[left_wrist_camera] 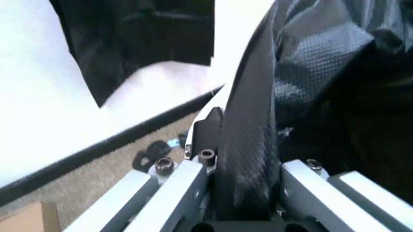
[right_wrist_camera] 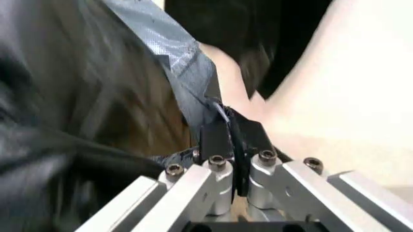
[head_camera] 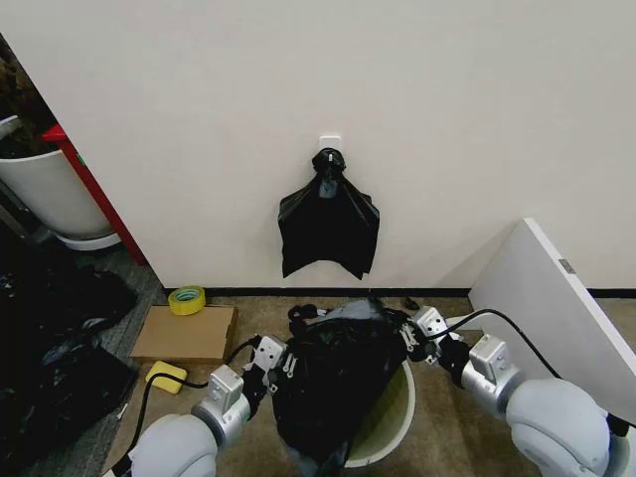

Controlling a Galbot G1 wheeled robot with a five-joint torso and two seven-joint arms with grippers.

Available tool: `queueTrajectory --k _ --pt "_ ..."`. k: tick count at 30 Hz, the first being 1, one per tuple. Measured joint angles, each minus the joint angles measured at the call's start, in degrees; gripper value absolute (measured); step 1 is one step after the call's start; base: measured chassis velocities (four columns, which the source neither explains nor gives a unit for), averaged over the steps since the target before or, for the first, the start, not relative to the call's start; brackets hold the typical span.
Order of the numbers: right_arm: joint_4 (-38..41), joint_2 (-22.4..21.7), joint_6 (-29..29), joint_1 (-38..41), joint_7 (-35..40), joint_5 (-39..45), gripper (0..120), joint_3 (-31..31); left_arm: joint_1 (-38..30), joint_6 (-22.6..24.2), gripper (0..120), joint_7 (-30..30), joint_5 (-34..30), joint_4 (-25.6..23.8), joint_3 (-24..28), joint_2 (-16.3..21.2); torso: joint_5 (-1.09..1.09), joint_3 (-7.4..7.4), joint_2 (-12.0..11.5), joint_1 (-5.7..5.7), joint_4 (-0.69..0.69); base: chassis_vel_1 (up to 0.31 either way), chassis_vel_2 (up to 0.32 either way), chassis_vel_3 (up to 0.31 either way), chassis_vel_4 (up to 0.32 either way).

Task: Place the garbage bag over the trash bin.

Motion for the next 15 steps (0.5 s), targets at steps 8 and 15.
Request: queueTrajectory --k 8,15 --pt "-1.4 -1.7 1.5 -1.1 -4.7 2.9 0 2.0 -0.1 -1.0 1 -3.2 -3.0 0.3 -2.2 -1.2 0.0 0.0 0.0 0.0 0.01 0.0 0.0 0.0 0.0" --pt "-2.7 -1.2 3.1 -1.7 -7.5 8.9 0 3.0 0.0 -0.3 1 -7.0 -9.1 -0.4 -3.3 -2.1 0.01 0.0 0.0 0.0 0.01 0.0 0.0 0.0 0.0"
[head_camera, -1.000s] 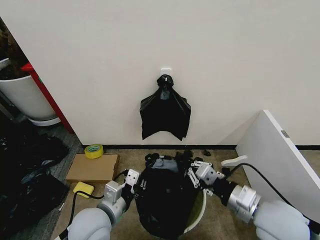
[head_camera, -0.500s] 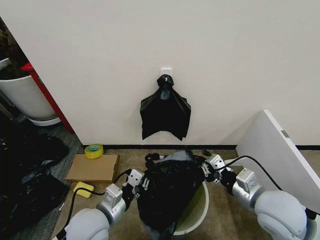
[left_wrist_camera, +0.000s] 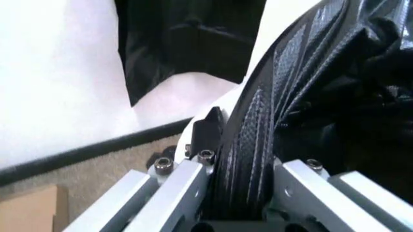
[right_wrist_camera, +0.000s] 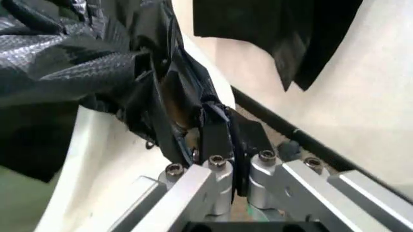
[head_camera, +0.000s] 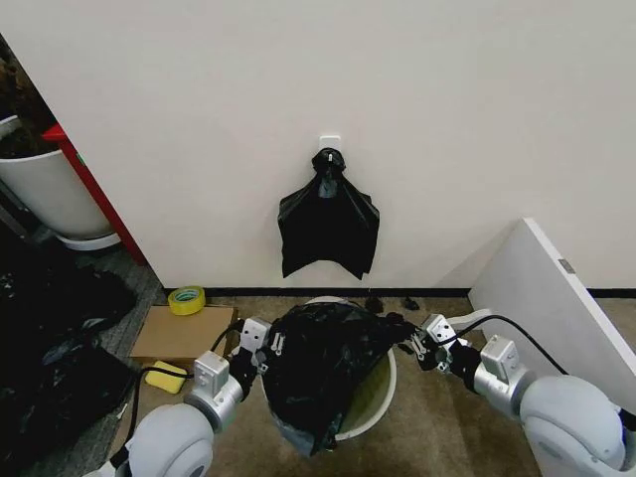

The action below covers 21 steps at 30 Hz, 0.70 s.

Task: Place the garbage bag over the trash bin.

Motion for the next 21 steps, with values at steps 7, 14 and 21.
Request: queueTrajectory --k 7,14,21 --pt "0.5 2.7 -0.2 -0.4 3.5 6.3 16 1.4 0.0 1.9 0 -2.5 -3.9 -0.5 -0.2 -0.2 -0.02 0.0 0.0 0.0 0.0 0.0 0.0 0.0 0.0" --pt "1.0 5.7 -2.0 -1.0 9.6 11.2 43 5.1 0.1 3.4 0 -5.1 -7.0 -0.4 -0.2 -0.8 -0.01 0.0 0.0 0.0 -0.01 0.0 0.0 0.0 0.0" --pt "8.2 8.3 -6.1 -1.3 24.0 10.7 67 6.8 0.1 4.8 0 -10.2 -13.2 0.0 0.0 -2.4 -0.01 0.0 0.0 0.0 -0.01 0.0 0.0 0.0 0.0"
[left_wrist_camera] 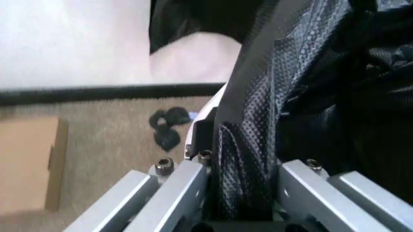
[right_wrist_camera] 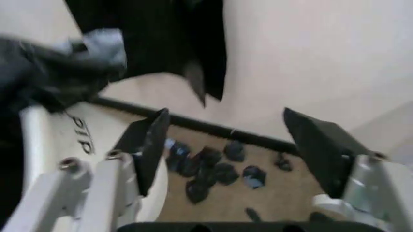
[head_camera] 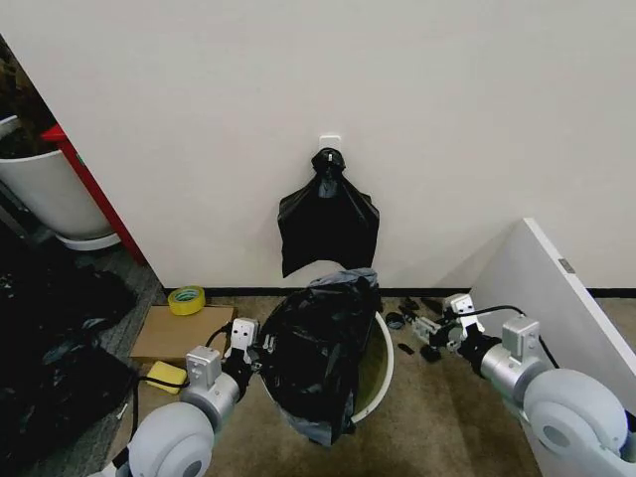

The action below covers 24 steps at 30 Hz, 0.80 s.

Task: Place the garbage bag over the trash bin.

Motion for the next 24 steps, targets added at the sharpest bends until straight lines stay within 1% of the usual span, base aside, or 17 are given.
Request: queueTrajectory --k 2,4,5,8,9,12,15,20,24 --pt "3.5 1.1 -0.6 -0.4 2.3 -0.7 77 -0.3 -0.5 0.3 0 -2.2 -3.1 0.3 0.3 -0.9 0.01 0.0 0.0 0.0 0.02 0.0 0.0 0.0 0.0" --pt "5.6 2.0 -0.8 -1.2 3.0 -0.8 83 -1.0 -0.8 0.5 0 -3.6 -4.9 0.7 0.6 -1.2 -0.02 0.0 0.0 0.0 -0.01 0.0 0.0 0.0 0.0" --pt "5.6 2.0 -0.8 -1.2 3.0 -0.8 83 -1.0 -0.8 0.5 0 -3.6 -4.9 0.7 0.6 -1.2 -0.02 0.0 0.0 0.0 -0.01 0.0 0.0 0.0 0.0" --pt "6.3 3.7 -1.8 -3.0 2.7 1.5 96 -2.6 -1.1 0.6 0 -4.7 -6.4 1.2 0.7 -1.5 0.02 0.0 0.0 0.0 0.01 0.0 0.0 0.0 0.0" --pt "6.3 4.2 -2.0 -3.4 2.4 2.2 98 -2.9 -1.1 0.6 0 -4.7 -6.5 1.2 0.8 -1.5 0.01 0.0 0.0 0.0 0.01 0.0 0.0 0.0 0.0" --pt "6.4 7.0 -2.6 -4.9 -0.4 3.9 100 -4.7 -1.2 0.7 0 -4.6 -6.8 1.0 1.0 -1.4 0.0 0.0 0.0 0.0 -0.01 0.0 0.0 0.0 0.0" --pt "6.4 8.3 -2.6 -5.0 -1.3 5.2 100 -5.2 -1.1 0.8 0 -4.3 -6.8 0.6 1.0 -1.3 0.01 0.0 0.0 0.0 0.0 0.0 0.0 0.0 0.0" --pt "6.3 9.8 -1.8 -4.4 -3.3 9.4 99 -5.4 -0.4 0.9 0 -3.6 -6.5 -0.2 1.1 -1.1 0.01 0.0 0.0 0.0 0.01 0.0 0.0 0.0 0.0" --pt "6.3 10.0 -1.2 -4.2 -4.0 10.5 97 -5.4 -0.2 1.0 0 -3.4 -6.3 -0.5 1.1 -1.2 0.01 0.0 0.0 0.0 0.01 0.0 0.0 0.0 0.0"
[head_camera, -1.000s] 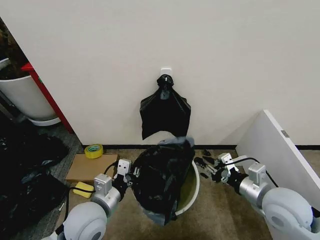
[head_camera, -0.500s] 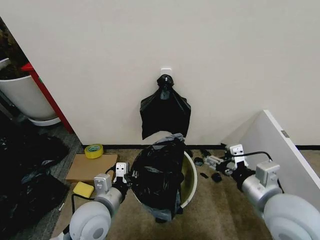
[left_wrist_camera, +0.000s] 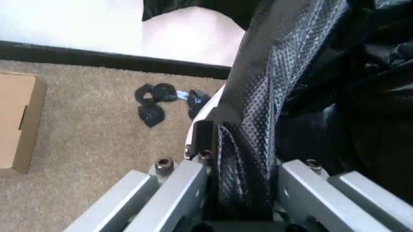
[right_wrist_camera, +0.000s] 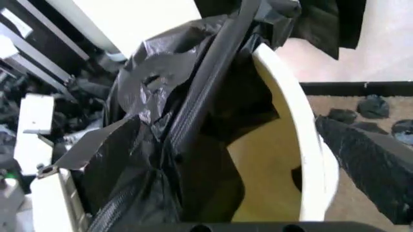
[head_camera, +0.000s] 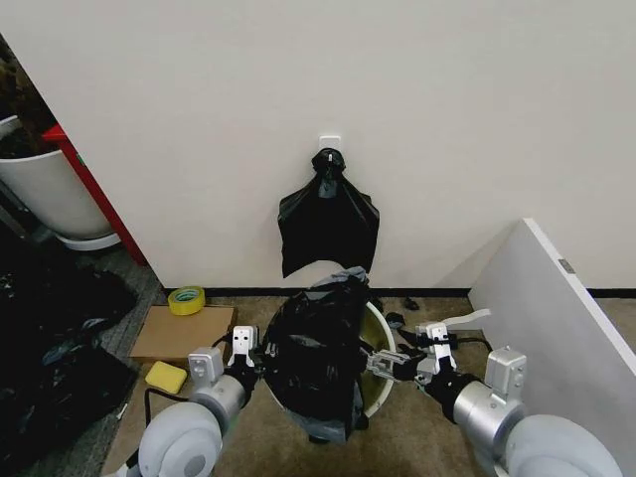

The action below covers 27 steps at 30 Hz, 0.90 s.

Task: Place the garbage bag over the trash bin.

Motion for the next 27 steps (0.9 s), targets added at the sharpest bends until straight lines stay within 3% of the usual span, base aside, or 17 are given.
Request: queueTrajectory --k 2,8,14,18,27 --pt "0.0 0.1 0.4 0.2 -0.2 0.7 97 0.0 0.1 0.0 0 0.0 0.1 -0.2 0.0 0.0 0.0 0.0 0.0 0.0 0.0 0.0 0.0 0.0 0.0" --pt "-0.1 0.5 0.5 0.4 0.1 2.9 82 0.1 0.4 0.2 0 0.3 0.4 -1.1 -0.1 0.0 0.0 0.0 0.0 0.0 -0.01 0.0 0.0 0.0 0.0" --pt "-0.2 0.5 0.4 0.7 0.4 4.0 66 0.1 0.5 0.4 0 0.6 0.5 -1.7 0.0 0.1 0.0 0.0 0.0 0.0 0.0 0.0 0.0 0.0 0.0" --pt "-0.2 0.6 0.4 0.6 0.4 5.0 48 0.0 0.8 0.5 0 1.1 0.8 -2.2 -0.1 0.5 0.0 0.0 0.0 0.0 0.0 0.0 0.0 0.0 0.0" --pt "-0.2 1.0 0.7 0.4 -0.3 5.7 26 -0.2 1.0 0.6 0 1.4 1.5 -2.2 0.4 0.8 0.0 0.0 0.0 0.0 -0.01 0.0 0.0 0.0 0.0"
